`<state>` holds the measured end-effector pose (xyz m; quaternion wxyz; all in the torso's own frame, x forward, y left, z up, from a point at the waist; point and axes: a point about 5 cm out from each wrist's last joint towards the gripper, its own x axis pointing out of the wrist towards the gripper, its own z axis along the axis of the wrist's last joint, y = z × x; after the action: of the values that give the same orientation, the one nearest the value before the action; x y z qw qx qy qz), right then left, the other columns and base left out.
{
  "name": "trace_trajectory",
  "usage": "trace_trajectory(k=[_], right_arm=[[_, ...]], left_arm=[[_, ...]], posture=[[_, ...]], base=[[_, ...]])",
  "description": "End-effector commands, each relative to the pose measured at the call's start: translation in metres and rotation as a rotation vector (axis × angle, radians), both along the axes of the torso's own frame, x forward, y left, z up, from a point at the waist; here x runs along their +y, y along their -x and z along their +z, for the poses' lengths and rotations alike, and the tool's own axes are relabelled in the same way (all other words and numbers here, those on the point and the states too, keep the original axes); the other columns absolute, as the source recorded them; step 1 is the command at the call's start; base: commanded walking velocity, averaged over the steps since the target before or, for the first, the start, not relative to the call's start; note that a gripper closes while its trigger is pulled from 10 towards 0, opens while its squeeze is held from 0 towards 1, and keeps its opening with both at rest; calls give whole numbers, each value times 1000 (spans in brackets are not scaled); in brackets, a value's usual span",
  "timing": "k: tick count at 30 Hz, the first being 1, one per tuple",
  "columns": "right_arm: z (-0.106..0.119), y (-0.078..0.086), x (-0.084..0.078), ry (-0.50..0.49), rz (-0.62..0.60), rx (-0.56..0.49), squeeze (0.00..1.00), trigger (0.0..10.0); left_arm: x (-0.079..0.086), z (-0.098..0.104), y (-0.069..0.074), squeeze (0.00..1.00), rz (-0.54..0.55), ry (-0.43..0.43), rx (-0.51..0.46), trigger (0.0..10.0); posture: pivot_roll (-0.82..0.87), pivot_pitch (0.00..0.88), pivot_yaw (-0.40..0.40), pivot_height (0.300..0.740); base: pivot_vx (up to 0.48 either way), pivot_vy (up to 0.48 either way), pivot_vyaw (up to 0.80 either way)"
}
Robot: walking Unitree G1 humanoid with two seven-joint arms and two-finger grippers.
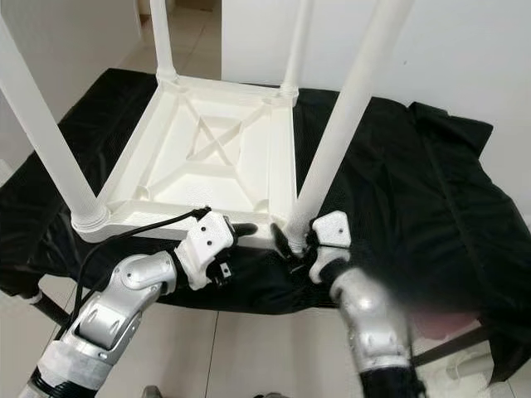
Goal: Building children table
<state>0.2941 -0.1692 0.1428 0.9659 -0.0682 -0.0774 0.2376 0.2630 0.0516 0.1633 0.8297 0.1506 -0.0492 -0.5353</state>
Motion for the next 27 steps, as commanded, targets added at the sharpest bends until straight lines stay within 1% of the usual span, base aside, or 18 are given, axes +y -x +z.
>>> trace_trajectory(k=[1,3,7,8,9,10,11,17,22,23,26,27], right_arm=[[-7,-1,-1,2,22,28,0,10000],[-5,-5,0,21,52,23,0,10000],[-4,-11,0,39,75,23,0,10000],[-5,-13,0,47,88,28,0,6902],[-5,-15,0,58,99,32,0,4510],[-5,-15,0,58,99,32,0,4510],[-8,-16,0,66,115,37,0,0],[-11,-16,-2,59,133,53,0,0],[-17,-11,-4,47,134,71,0,0],[-17,-11,-5,39,128,73,0,3059],[-17,-11,-5,34,124,73,0,3059],[-14,-10,-5,-13,91,71,0,10000]], left_arm=[[-2,0,-2,0,24,3,-11,10000],[-3,0,-2,0,24,4,-13,10000],[-3,1,-2,0,25,5,-14,10000],[-3,1,-2,0,26,7,-15,10000],[-3,1,-2,0,28,8,-15,10000],[-3,1,-2,0,28,8,-15,10000],[-2,2,-3,0,32,9,-16,10000],[-2,2,-2,0,36,10,-17,10000],[-2,1,-1,0,40,17,-9,10000],[-3,1,-1,0,40,17,-9,10000],[-3,1,-1,0,40,17,-9,10000],[-3,1,-1,0,40,18,-8,10000]], posture=[[13,35,-82,740],[15,36,-84,740],[18,36,-84,740],[22,39,-85,740],[23,39,-85,740],[23,39,-85,740],[25,41,-84,740],[24,50,-85,740],[15,63,-81,740],[12,67,-80,740],[12,67,-80,740],[4,74,-78,740]], base=[[0,0,0],[0,0,0],[0,0,0],[0,0,0],[0,0,0],[0,0,0],[0,0,0],[0,0,0],[0,0,0],[0,0,0],[0,0,0],[0,0,0]])
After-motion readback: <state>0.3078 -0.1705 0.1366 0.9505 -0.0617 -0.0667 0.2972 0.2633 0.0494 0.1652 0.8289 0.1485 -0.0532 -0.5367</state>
